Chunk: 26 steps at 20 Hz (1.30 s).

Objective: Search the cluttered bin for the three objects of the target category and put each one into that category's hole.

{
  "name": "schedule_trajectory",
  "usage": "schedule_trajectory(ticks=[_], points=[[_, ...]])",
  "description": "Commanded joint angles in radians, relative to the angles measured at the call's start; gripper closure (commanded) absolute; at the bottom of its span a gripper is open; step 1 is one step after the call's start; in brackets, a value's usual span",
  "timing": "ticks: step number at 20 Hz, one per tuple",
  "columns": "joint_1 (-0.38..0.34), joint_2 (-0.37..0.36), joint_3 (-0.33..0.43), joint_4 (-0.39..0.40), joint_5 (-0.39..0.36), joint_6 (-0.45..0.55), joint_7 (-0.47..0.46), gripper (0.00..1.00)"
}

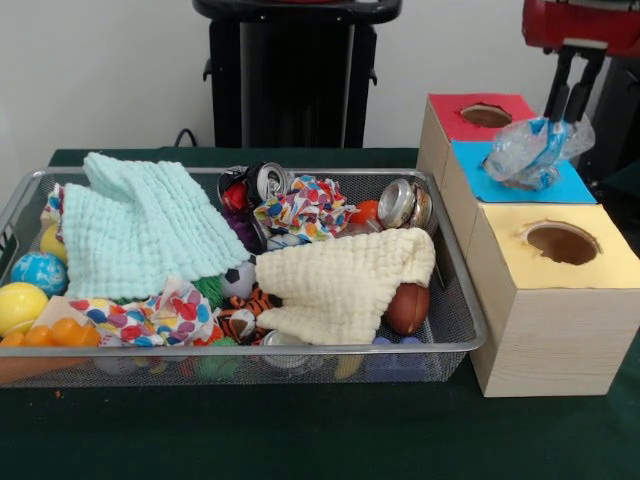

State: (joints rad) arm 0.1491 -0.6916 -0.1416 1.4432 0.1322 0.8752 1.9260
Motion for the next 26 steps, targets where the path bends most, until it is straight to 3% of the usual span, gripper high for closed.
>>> schedule_trajectory(ticks=[1, 9, 26], points=[[0.029, 0.103, 0.061, 0.109, 0.053, -0.08, 0.255, 1.0], [0.054, 0.154, 0.042, 0.078, 0.078, -0.11, 0.262, 1.0], [0.029, 0.184, 0.043, 0.117, 0.081, -0.171, 0.188, 1.0]])
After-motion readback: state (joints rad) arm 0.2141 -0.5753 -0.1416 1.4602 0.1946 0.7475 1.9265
